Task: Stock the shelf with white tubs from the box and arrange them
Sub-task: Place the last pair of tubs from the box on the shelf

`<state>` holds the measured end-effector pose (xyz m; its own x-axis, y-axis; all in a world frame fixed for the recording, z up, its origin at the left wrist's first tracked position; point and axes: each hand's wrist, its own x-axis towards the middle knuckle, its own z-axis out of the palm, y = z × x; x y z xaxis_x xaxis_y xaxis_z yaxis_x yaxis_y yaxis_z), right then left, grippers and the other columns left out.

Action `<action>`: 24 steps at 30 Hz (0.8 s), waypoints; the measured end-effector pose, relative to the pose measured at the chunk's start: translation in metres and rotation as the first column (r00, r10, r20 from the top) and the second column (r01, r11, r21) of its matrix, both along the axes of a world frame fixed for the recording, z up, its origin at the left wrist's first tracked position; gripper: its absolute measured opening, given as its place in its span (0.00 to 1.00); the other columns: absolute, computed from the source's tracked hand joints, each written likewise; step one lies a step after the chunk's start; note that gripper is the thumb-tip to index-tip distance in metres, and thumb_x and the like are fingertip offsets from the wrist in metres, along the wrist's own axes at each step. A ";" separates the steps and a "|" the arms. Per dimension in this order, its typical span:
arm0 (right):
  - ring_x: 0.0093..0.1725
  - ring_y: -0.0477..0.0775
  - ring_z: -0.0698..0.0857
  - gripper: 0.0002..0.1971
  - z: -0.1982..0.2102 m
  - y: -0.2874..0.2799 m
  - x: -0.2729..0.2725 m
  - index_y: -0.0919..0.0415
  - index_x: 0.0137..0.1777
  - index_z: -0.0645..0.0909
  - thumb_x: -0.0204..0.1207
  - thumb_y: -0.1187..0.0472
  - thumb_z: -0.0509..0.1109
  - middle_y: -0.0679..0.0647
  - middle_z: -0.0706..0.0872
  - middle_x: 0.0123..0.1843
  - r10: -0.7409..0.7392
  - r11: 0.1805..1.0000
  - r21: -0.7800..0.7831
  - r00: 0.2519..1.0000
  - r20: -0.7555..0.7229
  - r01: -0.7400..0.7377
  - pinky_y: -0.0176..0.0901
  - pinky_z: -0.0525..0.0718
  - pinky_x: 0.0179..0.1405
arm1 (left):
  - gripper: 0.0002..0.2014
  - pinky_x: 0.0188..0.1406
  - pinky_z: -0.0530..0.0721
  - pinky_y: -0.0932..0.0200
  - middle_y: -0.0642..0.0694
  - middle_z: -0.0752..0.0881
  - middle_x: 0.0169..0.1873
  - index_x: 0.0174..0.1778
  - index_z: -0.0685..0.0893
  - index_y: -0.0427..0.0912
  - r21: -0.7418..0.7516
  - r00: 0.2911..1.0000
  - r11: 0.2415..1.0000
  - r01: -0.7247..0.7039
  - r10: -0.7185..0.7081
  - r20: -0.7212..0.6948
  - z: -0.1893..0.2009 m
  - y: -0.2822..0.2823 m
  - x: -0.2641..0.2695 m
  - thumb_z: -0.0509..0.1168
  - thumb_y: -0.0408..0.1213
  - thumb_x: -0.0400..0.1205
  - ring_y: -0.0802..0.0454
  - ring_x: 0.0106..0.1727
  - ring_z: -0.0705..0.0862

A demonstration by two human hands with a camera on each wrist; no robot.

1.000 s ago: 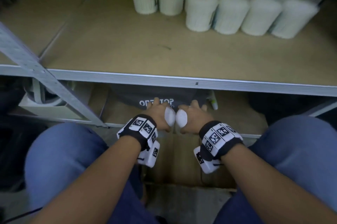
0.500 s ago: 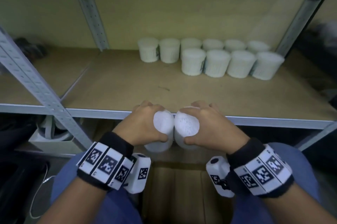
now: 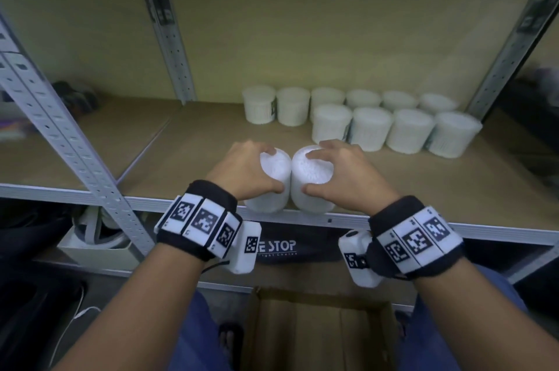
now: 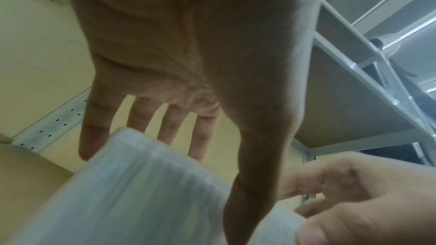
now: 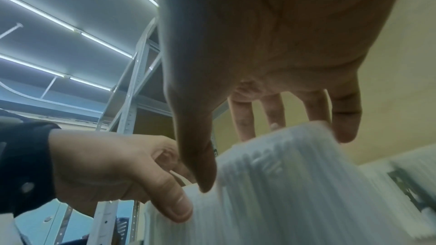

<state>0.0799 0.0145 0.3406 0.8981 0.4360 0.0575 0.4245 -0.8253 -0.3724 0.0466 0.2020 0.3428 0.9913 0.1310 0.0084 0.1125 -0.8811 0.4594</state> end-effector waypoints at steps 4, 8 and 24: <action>0.76 0.62 0.71 0.34 -0.015 0.013 0.016 0.47 0.73 0.77 0.65 0.42 0.74 0.52 0.72 0.79 -0.014 1.000 -0.024 1.000 -0.024 0.014 0.56 0.71 0.76 | 0.36 0.53 0.76 0.60 0.46 0.79 0.70 0.71 0.79 0.48 -0.020 0.999 0.999 -0.037 0.037 -0.013 -0.014 0.004 0.015 0.78 0.48 0.65 0.48 0.68 0.78; 0.77 0.64 0.67 0.32 -0.026 0.015 0.021 0.46 0.74 0.75 0.68 0.42 0.70 0.51 0.70 0.80 -0.037 0.999 -0.040 0.999 -0.017 0.036 0.57 0.68 0.77 | 0.35 0.67 0.75 0.54 0.50 0.76 0.72 0.71 0.77 0.49 -0.043 0.999 0.998 -0.048 0.048 -0.002 -0.024 0.006 0.018 0.77 0.49 0.67 0.48 0.73 0.74; 0.67 0.53 0.75 0.15 -0.014 0.001 -0.001 0.55 0.63 0.84 0.77 0.57 0.68 0.52 0.80 0.64 0.039 0.999 0.029 0.995 0.089 -0.042 0.42 0.75 0.65 | 0.13 0.60 0.72 0.62 0.49 0.80 0.63 0.59 0.85 0.48 0.028 0.987 1.000 -0.007 0.002 0.159 -0.013 0.001 -0.016 0.68 0.42 0.79 0.52 0.66 0.77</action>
